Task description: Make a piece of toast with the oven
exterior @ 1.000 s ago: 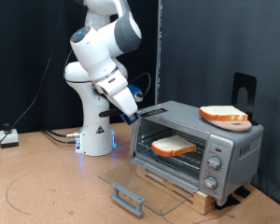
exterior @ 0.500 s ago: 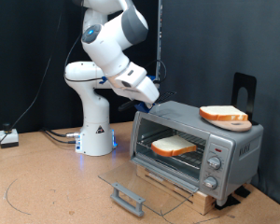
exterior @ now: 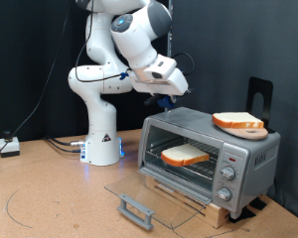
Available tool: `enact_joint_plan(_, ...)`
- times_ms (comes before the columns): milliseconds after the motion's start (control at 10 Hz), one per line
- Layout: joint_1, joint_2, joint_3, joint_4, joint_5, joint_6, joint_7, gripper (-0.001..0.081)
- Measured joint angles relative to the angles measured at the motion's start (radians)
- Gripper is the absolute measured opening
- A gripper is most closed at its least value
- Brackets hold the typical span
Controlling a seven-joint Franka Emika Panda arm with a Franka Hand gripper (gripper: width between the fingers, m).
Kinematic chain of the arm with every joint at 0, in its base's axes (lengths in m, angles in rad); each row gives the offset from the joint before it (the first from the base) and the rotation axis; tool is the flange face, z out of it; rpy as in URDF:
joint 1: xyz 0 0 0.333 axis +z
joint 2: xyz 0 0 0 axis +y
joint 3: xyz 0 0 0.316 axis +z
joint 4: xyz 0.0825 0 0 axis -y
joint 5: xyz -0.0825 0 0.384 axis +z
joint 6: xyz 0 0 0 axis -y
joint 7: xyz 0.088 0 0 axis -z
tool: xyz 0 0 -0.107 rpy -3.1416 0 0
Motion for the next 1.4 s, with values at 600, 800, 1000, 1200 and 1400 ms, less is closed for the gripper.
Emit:
enact_joint_plan(600, 0.018, -0.035, 0.122, -0.031, 0.032, 0.002, 0.178, 0.0395)
enact_joint_plan(800, 0.018, -0.030, 0.146, -0.056, 0.047, 0.019, 0.179, 0.0395)
enact_joint_plan(1000, 0.018, -0.029, 0.171, -0.073, 0.074, 0.036, 0.179, 0.0395)
enact_joint_plan(1200, 0.019, -0.029, 0.186, -0.081, 0.099, 0.037, 0.172, 0.0395)
enact_joint_plan(1400, 0.019, -0.030, 0.190, -0.082, 0.127, 0.040, 0.166, 0.0492)
